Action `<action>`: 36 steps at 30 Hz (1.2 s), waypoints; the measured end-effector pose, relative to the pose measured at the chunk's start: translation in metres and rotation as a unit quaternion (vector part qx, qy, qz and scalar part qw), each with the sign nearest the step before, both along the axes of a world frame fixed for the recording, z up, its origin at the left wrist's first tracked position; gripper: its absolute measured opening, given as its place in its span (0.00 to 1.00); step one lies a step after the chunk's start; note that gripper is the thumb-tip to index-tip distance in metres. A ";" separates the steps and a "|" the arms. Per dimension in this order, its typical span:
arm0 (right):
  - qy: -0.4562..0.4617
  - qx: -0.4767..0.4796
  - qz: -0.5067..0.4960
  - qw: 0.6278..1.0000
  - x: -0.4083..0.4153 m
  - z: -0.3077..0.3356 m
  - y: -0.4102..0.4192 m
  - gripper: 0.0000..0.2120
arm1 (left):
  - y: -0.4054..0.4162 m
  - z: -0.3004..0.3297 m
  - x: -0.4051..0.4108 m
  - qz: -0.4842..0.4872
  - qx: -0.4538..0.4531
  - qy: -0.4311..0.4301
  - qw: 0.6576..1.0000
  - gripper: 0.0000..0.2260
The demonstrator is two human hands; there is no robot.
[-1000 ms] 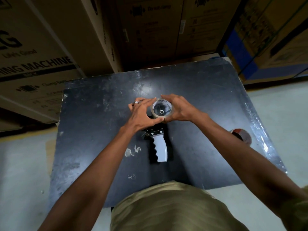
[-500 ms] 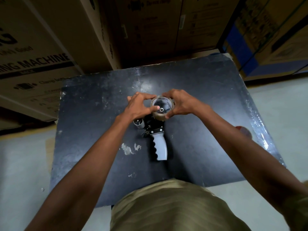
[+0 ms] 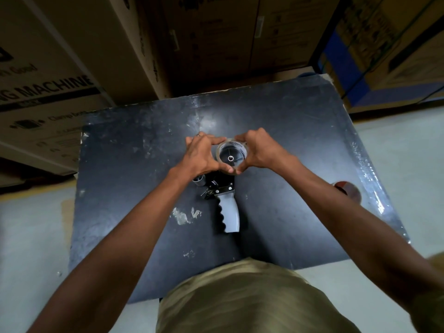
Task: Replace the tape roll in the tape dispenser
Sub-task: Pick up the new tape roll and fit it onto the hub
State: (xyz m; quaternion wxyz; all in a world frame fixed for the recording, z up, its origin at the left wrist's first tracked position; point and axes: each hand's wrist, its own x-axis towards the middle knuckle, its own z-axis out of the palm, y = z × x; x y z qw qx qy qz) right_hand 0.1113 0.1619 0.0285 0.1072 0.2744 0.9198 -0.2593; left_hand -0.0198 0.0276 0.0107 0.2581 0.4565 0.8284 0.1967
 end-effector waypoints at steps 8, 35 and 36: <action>-0.019 0.018 -0.003 1.000 -0.005 -0.001 -0.001 0.32 | -0.007 -0.019 -0.008 -0.024 0.025 0.035 0.999 0.51; -0.008 0.030 -0.019 0.999 -0.006 -0.029 -0.007 0.33 | -0.012 -0.045 -0.005 -0.025 0.060 0.042 0.997 0.43; -0.008 0.029 -0.020 0.999 -0.005 -0.029 -0.007 0.33 | -0.012 -0.046 -0.004 -0.023 0.058 0.044 0.997 0.43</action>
